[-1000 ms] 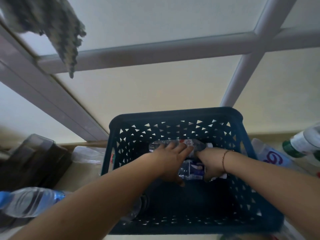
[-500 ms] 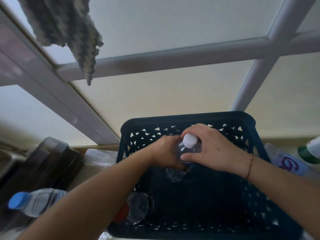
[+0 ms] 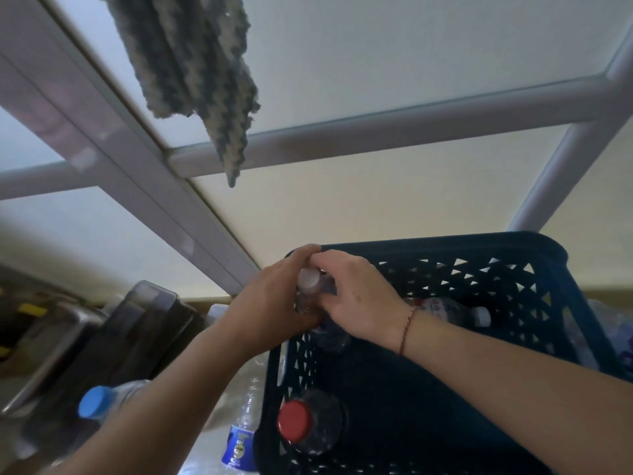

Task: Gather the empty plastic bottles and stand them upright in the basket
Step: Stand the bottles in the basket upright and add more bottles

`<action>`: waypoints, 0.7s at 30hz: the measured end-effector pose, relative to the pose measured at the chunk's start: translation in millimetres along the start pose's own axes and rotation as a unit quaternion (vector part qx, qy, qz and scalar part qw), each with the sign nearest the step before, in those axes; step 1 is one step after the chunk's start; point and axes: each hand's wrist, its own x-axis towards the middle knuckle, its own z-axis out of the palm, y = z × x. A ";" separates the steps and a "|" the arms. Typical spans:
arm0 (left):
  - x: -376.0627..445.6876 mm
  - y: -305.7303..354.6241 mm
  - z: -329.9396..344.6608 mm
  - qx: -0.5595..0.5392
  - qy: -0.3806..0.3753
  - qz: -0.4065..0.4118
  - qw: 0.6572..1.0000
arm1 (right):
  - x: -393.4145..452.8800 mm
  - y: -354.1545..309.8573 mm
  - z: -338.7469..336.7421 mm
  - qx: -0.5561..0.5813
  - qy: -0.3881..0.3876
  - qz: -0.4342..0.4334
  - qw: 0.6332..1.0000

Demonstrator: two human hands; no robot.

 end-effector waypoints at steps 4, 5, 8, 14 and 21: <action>-3.4 -9.0 19.0 0.065 0.072 0.023 0.995 | 3.1 4.4 10.9 -0.040 0.035 -0.018 0.998; -2.8 -9.6 24.1 0.096 0.091 0.023 0.991 | 1.8 6.9 12.4 -0.038 0.044 -0.024 0.998; 1.2 -10.5 30.7 0.183 0.111 0.012 0.977 | -1.3 17.6 11.6 -0.013 0.049 -0.011 0.999; 10.4 -16.8 27.6 0.243 0.110 0.059 0.962 | -16.1 44.8 -6.2 -0.087 -0.107 0.028 0.990; 13.7 -11.4 22.4 0.272 0.044 0.015 0.961 | -31.6 75.5 -27.7 -0.172 -0.151 0.089 0.969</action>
